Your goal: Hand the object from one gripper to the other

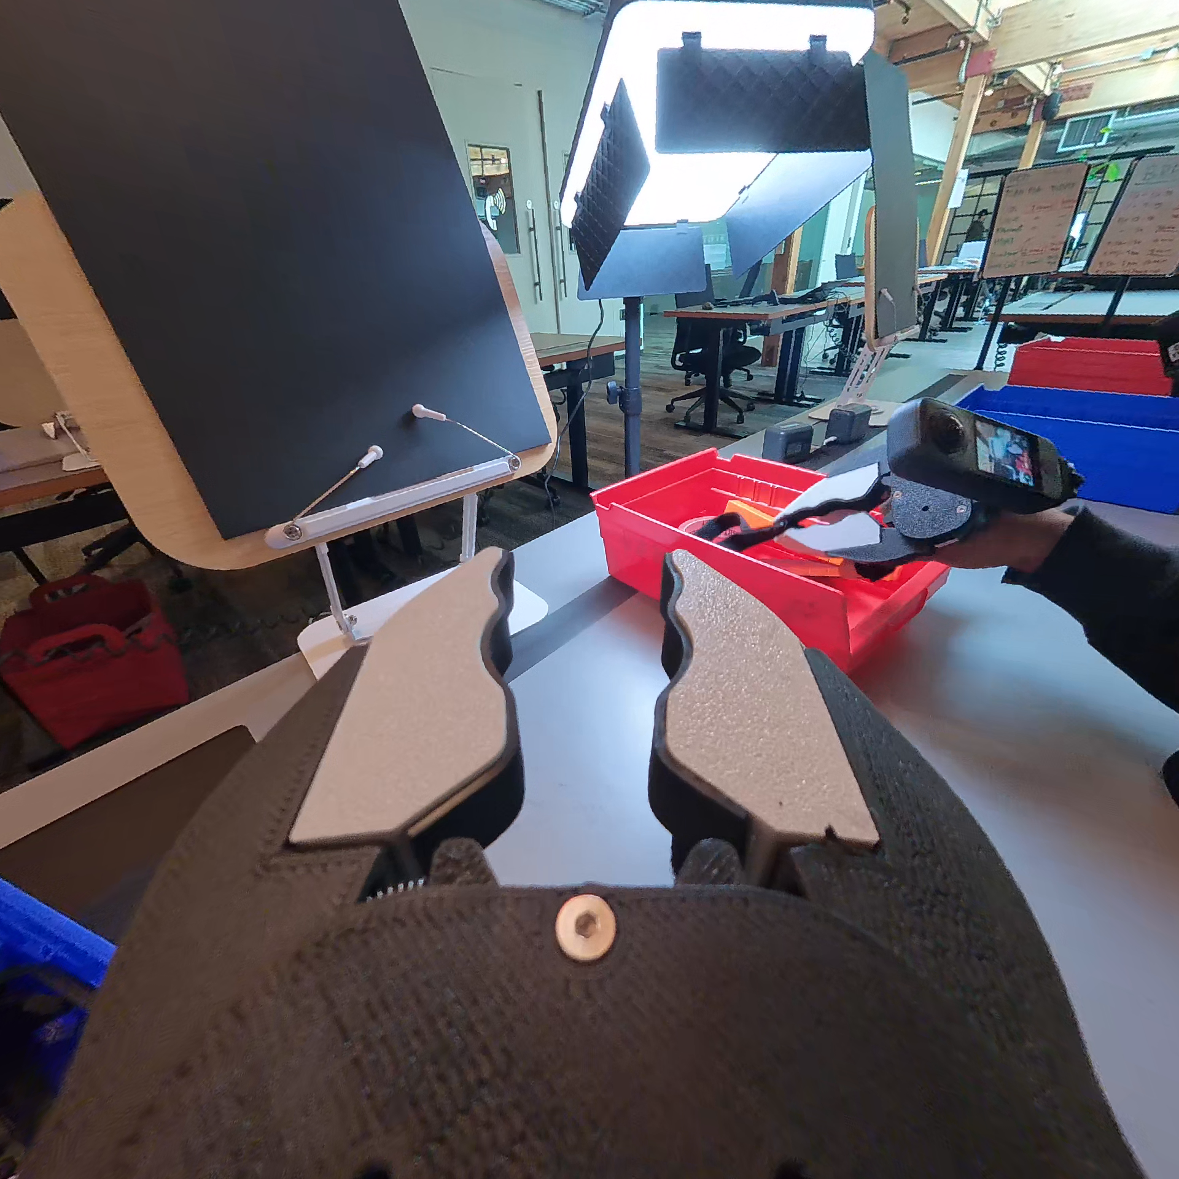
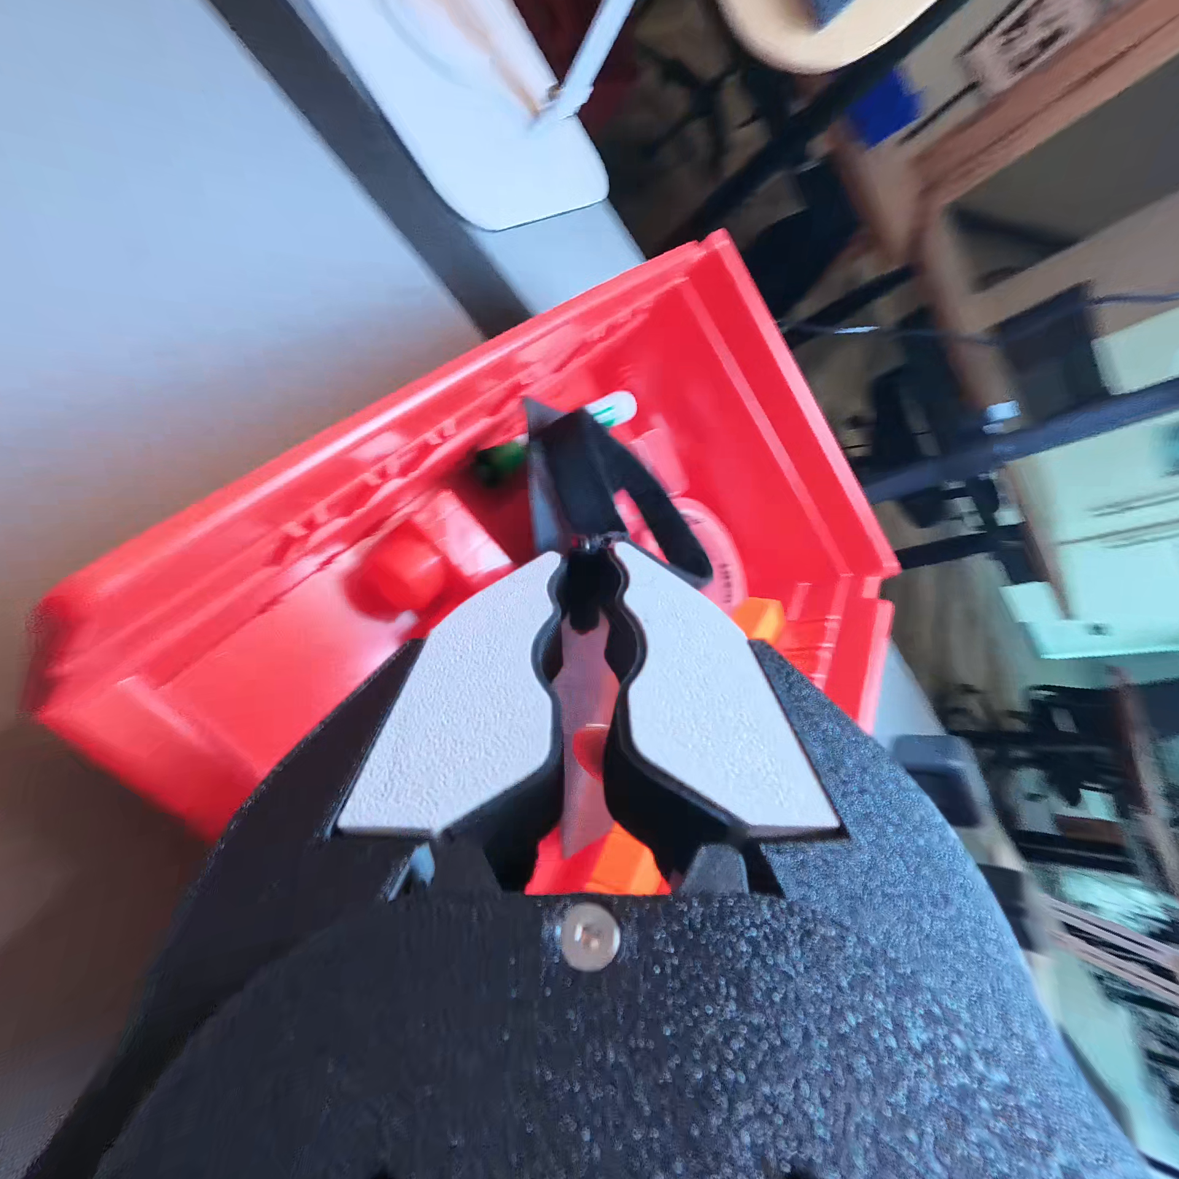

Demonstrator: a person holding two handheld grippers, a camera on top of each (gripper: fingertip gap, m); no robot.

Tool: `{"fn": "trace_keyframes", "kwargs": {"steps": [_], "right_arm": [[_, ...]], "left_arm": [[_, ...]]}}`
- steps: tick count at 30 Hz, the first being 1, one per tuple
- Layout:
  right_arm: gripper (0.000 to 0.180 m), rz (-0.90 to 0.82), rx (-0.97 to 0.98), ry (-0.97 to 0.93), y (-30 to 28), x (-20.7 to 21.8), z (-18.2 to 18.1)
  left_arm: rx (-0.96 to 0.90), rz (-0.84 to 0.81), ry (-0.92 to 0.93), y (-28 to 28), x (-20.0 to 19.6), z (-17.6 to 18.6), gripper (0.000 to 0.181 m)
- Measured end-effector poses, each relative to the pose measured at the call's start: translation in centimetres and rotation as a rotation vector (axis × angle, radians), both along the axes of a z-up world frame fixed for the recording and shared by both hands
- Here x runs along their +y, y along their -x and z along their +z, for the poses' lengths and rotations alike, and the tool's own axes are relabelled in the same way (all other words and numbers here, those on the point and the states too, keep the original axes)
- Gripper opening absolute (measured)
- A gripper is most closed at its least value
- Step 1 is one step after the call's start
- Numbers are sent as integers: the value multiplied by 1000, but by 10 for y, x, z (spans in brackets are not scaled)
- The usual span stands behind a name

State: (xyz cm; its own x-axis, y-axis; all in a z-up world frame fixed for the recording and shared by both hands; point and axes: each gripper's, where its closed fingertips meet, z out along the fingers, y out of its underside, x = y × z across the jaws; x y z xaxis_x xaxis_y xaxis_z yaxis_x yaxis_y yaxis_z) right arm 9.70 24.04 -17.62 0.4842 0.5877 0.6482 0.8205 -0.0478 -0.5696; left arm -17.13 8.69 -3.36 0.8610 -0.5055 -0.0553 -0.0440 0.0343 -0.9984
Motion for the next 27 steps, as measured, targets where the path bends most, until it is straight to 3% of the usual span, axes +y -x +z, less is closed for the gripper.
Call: {"fn": "trace_keyframes", "kwargs": {"steps": [5,9,17,22,27], "right_arm": [[33,11,110,315,2,-22,-22],[54,4,299,273,1,-16,11],[54,198,777,26,40,-44,127],[45,271,885,-31,56,-66,157],[41,304,902,-48,65,-75,163]], "left_arm": [[17,-4,8,-2,0,-3,45],[22,6,31,3,3,-7,46],[14,83,60,31,14,-14,47],[59,210,87,69,17,-13,45],[173,394,201,139,13,-24,50]]}}
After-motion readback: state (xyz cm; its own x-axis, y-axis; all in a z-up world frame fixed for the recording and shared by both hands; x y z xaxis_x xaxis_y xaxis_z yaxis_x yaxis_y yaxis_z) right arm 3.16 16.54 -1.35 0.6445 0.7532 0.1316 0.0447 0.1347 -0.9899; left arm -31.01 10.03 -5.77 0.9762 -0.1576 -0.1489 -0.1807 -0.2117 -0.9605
